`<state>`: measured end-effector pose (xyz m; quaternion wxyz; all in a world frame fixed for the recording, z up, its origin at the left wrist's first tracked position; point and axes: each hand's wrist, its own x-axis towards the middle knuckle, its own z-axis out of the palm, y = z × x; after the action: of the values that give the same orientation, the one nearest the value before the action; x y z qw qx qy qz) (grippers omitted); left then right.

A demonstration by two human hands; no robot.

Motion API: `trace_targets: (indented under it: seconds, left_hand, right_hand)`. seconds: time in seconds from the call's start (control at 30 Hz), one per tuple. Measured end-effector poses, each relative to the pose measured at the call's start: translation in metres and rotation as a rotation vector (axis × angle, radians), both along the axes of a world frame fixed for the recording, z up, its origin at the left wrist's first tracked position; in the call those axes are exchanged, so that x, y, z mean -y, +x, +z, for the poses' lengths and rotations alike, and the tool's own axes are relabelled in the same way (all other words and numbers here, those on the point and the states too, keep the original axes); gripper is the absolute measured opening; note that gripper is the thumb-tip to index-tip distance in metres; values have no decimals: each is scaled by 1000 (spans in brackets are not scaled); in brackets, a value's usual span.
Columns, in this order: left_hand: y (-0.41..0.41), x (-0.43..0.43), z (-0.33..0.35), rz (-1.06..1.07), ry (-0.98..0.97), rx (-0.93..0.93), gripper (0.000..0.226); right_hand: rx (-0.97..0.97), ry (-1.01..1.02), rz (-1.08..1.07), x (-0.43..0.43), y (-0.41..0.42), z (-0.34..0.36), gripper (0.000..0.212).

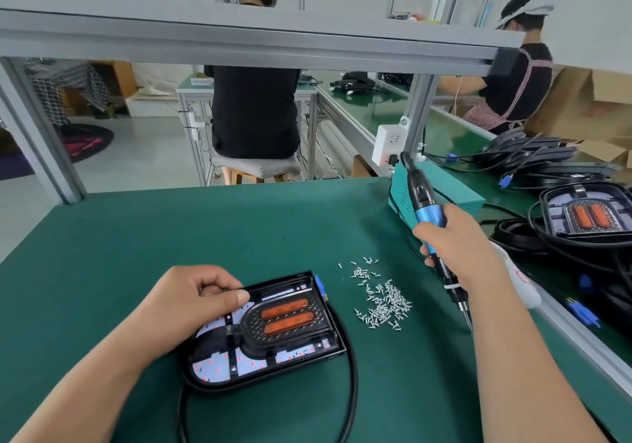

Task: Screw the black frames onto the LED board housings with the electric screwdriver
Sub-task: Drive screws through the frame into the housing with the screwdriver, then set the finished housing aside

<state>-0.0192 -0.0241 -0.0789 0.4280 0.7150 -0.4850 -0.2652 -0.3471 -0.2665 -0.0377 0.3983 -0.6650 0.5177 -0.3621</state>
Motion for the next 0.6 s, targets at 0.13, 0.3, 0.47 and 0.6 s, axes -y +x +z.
trace_targets:
  seconds: [0.13, 0.3, 0.47, 0.6]
  left_hand:
    - [-1, -1, 1, 2, 10, -8, 10]
    - [-1, -1, 3, -2, 7, -22, 9]
    - [-1, -2, 4, -9, 28, -24, 9]
    - [0, -2, 4, -12, 34, -19, 7]
  right_hand:
    - [-314, -71, 32, 4, 1, -10, 23]
    - [-594, -183, -21, 7, 10, -24, 38]
    - [-752, -266, -48, 4, 16, -27, 54]
    - [-855, -299, -23, 3, 17, -27, 50]
